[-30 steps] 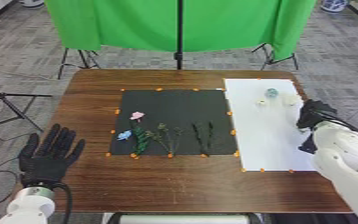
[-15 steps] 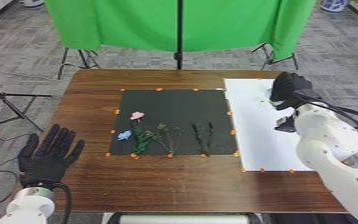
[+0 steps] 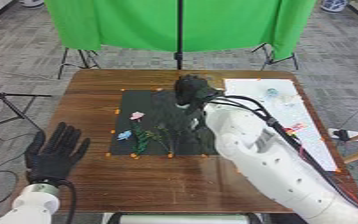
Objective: Arrange flowers
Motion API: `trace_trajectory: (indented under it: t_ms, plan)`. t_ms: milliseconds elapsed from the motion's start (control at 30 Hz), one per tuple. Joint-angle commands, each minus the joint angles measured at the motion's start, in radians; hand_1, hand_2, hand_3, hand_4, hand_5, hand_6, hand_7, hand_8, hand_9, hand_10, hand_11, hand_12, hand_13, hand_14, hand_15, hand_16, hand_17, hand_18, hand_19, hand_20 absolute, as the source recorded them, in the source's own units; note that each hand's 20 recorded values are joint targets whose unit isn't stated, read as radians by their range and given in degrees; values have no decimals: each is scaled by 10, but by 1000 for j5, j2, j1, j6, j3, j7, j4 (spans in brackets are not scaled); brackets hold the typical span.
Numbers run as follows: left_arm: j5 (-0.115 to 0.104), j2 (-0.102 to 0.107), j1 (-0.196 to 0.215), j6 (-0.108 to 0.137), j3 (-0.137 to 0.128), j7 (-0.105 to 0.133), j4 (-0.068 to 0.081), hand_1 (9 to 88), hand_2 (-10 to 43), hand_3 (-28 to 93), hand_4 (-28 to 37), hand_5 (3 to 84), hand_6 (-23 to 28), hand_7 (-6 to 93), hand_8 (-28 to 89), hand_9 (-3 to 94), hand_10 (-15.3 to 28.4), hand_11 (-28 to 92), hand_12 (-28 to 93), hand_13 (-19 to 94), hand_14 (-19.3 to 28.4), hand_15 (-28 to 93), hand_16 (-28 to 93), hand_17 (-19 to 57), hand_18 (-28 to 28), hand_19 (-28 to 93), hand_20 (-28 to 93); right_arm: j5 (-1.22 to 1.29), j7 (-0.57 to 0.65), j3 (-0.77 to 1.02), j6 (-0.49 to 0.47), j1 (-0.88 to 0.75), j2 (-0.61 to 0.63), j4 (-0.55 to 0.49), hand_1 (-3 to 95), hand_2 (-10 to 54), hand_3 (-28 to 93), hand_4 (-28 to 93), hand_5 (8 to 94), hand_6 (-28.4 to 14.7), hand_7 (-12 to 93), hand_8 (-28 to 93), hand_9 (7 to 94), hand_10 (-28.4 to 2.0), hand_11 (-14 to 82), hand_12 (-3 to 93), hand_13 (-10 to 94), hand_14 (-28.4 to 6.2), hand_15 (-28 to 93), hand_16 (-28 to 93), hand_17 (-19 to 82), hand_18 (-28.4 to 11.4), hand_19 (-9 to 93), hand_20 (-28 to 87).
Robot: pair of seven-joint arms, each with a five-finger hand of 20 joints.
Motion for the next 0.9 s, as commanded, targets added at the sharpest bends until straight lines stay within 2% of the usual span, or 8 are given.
trace_trajectory:
  t_ms: [33, 133, 167, 267, 333, 567, 767, 900]
  plan:
    - [3, 18, -5, 11, 20, -8, 10, 280, 131, 756, -283, 478, 75, 198, -108, 426, 157, 290, 123, 334, 159, 506, -65, -47, 150, 404, 180, -88, -64, -121, -16, 61, -110, 15, 643, -95, 669, -283, 687, 5, 417, 123, 789, -95, 211, 569, 695, -42, 508, 508, 397, -189, 858, 445]
    - [5, 25, -7, 7, 20, -9, 7, 280, 131, 755, -283, 478, 76, 196, -108, 426, 156, 290, 124, 334, 159, 506, -65, -47, 150, 404, 179, -113, -84, -161, -25, 86, -138, 65, 642, -95, 670, -283, 685, 6, 418, 121, 789, -94, 211, 566, 695, -42, 508, 508, 397, -189, 858, 445]
    - [6, 26, -24, 12, 27, -12, 17, 281, 131, 755, -283, 479, 76, 196, -108, 426, 156, 290, 124, 334, 159, 506, -65, -47, 150, 403, 179, -129, -79, -175, -21, 93, -148, 86, 642, -95, 670, -283, 685, 6, 418, 121, 789, -94, 211, 566, 695, -43, 508, 509, 396, -189, 858, 445]
    - [4, 28, -25, 23, 28, -20, 17, 281, 132, 754, -283, 479, 76, 196, -108, 426, 157, 291, 124, 334, 159, 506, -65, -47, 150, 404, 180, -156, 12, -239, 12, 98, -150, 94, 641, -95, 672, -283, 685, 5, 419, 119, 790, -94, 212, 563, 696, -43, 508, 505, 397, -191, 858, 444]
    - [4, 28, -23, 14, 27, -25, 16, 280, 132, 755, -283, 479, 76, 196, -108, 426, 157, 291, 124, 335, 158, 505, -65, -47, 151, 404, 180, -176, 31, -267, 40, 102, -144, 104, 642, -95, 672, -283, 686, 5, 420, 119, 792, -96, 213, 561, 696, -42, 509, 503, 397, -194, 859, 444]
    - [8, 30, -26, 13, 19, -31, 21, 280, 133, 754, -283, 479, 75, 197, -108, 427, 157, 291, 123, 334, 158, 505, -64, -47, 151, 404, 180, -254, 9, -267, 23, 86, -142, 125, 644, -95, 671, -283, 686, 4, 420, 120, 788, -100, 213, 562, 693, -47, 510, 500, 396, -196, 860, 441]
    - [13, 28, -47, 17, 29, -56, 29, 281, 133, 754, -283, 480, 75, 197, -108, 427, 158, 292, 123, 335, 159, 505, -64, -47, 150, 405, 180, -267, 71, -277, 32, 65, -150, 143, 643, -95, 673, -283, 683, 4, 420, 118, 789, -99, 211, 553, 691, -46, 509, 497, 393, -198, 860, 440]
    - [19, 28, -55, 18, 29, -59, 31, 279, 133, 756, -283, 479, 76, 196, -108, 427, 157, 292, 123, 334, 158, 505, -64, -47, 151, 405, 180, -283, 69, -275, 18, 54, -154, 151, 642, -95, 677, -283, 683, 3, 418, 118, 790, -100, 210, 547, 689, -47, 508, 494, 393, -201, 863, 439]
